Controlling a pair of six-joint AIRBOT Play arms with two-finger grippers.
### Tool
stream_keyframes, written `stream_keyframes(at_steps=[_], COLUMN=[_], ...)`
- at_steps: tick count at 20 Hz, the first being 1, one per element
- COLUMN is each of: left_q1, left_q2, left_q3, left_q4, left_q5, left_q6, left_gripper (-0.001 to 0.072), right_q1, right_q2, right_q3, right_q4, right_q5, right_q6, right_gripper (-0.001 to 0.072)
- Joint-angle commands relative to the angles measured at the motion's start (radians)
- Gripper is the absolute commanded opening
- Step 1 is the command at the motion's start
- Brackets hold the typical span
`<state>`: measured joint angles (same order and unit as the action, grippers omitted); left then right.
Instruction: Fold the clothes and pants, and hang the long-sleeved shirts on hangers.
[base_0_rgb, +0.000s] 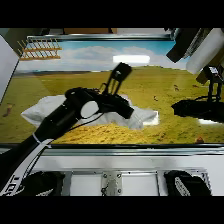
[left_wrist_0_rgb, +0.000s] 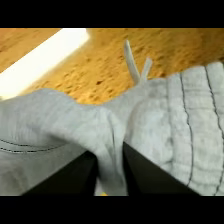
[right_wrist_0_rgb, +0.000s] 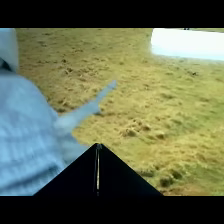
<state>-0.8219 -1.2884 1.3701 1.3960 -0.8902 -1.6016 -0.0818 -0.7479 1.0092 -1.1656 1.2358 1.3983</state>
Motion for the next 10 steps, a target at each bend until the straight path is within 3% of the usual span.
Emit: stream_keyframes(at_steps=[1,5,10], left_q1=[-0.052,0.172,0.496], left_q2=[-0.061,0.002,0.187], left_q3=[0.087,0.037,-0.373], left_q4=[-0.008,-0.01,-0.01], left_q5=[-0.064,-0.155,-0.138], left_q6=[-0.021,-0.169,-0.295], left_gripper=[0.0627,0.0614,0.0615], right_q1=[0.0,0.0,0.0], right_q2=[-0.001,-0.001,-0.001], right_q3=[-0.001,-0.001,-0.001], right_q4=[0.0,0.0,0.001], right_q5=[-0.001,-0.001,-0.002], right_q6=[0.0,0.0,0.0], right_gripper=[0.0029,0.0029,0.0029])
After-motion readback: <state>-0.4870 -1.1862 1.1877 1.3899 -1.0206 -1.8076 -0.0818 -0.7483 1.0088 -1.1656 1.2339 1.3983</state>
